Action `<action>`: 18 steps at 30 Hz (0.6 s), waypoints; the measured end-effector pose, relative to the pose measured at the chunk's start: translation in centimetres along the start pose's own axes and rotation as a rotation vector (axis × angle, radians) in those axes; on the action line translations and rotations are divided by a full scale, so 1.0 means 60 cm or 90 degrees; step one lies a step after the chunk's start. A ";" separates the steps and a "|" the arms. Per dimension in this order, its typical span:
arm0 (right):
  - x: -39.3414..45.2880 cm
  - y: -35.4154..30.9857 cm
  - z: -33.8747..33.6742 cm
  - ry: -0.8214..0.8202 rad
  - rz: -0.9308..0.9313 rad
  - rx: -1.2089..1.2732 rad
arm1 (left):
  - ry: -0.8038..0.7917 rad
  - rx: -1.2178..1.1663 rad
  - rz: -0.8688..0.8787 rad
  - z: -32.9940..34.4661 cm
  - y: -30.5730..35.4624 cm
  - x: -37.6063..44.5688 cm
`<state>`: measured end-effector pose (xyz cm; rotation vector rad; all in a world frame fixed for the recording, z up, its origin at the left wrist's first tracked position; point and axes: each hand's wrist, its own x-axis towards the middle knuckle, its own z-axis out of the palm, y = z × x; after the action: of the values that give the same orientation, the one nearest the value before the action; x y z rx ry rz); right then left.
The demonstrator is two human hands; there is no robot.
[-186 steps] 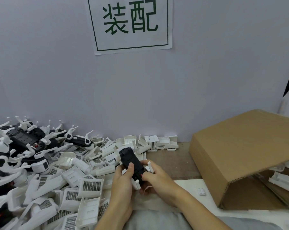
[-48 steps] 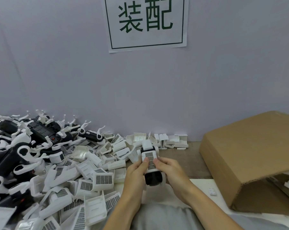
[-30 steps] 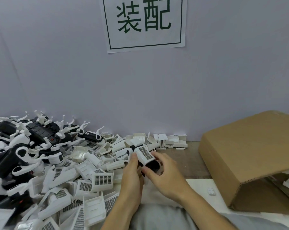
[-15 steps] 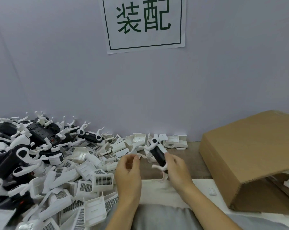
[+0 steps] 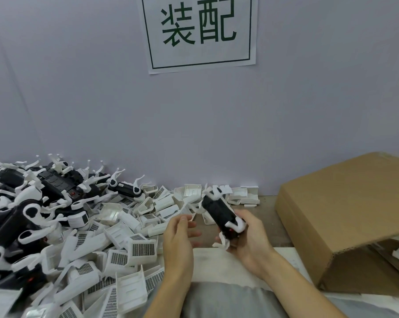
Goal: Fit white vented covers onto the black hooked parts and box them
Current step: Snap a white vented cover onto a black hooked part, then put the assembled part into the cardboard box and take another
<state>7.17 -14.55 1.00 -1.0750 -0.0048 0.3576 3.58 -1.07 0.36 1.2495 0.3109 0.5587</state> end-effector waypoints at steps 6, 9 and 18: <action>-0.004 0.011 -0.001 0.017 -0.324 -0.324 | 0.031 -0.064 -0.036 -0.006 -0.006 0.007; -0.001 0.015 0.001 0.052 -0.470 -0.474 | 0.022 -0.057 -0.055 -0.006 -0.004 0.004; -0.005 0.011 0.006 0.011 -0.715 -0.777 | 0.018 -0.074 -0.090 -0.007 0.004 0.001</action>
<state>6.63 -14.02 0.65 -2.0503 -0.8721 -0.7985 3.36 -0.69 0.46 1.0992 0.3824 0.4670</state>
